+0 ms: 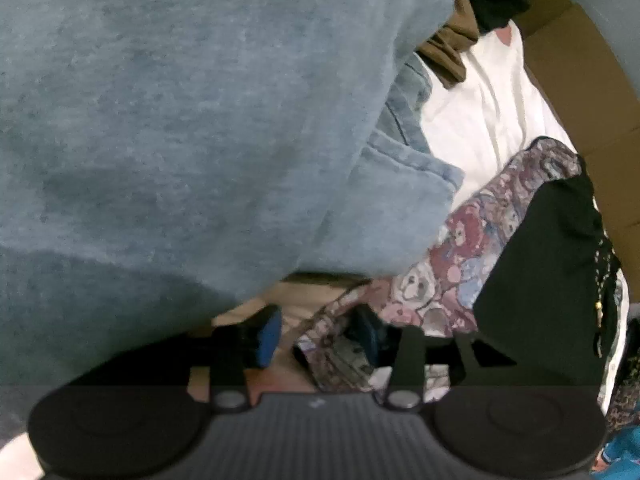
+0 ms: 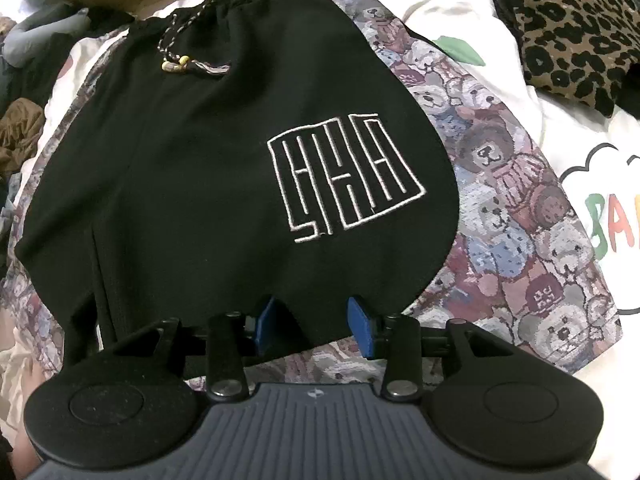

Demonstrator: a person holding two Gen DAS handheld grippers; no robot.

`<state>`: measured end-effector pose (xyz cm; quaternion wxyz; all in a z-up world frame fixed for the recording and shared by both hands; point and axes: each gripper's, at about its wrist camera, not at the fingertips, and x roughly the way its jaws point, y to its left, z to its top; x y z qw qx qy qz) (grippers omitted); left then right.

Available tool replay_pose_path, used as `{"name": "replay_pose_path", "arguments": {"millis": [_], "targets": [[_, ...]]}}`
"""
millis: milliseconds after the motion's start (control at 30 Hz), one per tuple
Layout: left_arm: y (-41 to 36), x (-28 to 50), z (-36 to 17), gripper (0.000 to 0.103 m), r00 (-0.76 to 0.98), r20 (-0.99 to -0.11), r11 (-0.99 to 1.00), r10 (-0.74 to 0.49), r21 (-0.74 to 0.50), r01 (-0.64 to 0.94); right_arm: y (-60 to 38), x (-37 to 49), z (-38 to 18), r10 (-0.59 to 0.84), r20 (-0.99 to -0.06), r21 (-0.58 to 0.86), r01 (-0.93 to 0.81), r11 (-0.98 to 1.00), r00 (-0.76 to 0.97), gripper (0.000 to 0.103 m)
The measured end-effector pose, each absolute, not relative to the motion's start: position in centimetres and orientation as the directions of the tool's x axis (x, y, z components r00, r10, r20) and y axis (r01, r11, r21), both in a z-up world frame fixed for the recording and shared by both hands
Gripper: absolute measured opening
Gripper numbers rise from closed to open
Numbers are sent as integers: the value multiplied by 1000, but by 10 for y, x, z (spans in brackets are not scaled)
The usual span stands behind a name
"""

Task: Fold clothes

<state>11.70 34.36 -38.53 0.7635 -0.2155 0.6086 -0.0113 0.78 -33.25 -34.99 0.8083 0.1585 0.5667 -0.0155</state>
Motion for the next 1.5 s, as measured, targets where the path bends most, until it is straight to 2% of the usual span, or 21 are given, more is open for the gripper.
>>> {"name": "replay_pose_path", "arguments": {"millis": [67,133,200,533,600,733,967,1067,1300,1500], "targets": [[341,116,-383,42,249,-928,913,-278,-336,-233,-331,9,-348,156,-917,242,201,949,366,47],[342,113,-380,26,237,-928,909,-289,-343,-237,-330,9,-346,158,-914,245,197,949,374,47],[344,113,-378,17,232,-925,904,-300,-353,-240,-330,9,-344,160,-911,248,193,949,381,47],[358,111,-387,22,245,-918,884,-312,-375,-280,-329,7,-335,167,-897,258,178,950,409,47],[356,111,-388,20,245,-917,884,-314,-377,-276,-329,7,-335,165,-896,258,179,950,412,47],[349,117,-383,7,254,-905,883,-340,-401,-245,-328,8,-334,162,-894,257,181,949,417,47],[344,119,-361,6,259,-897,885,-358,-414,-211,-324,12,-327,169,-884,265,168,949,437,47],[338,120,-347,6,271,-874,866,-403,-460,-195,-319,14,-321,182,-874,275,149,950,450,47],[301,130,-322,6,257,-825,831,-503,-543,-117,-287,24,-304,286,-838,330,15,944,464,48],[269,136,-307,6,230,-790,803,-569,-594,-54,-248,38,-290,351,-806,348,-98,932,477,54]]}}
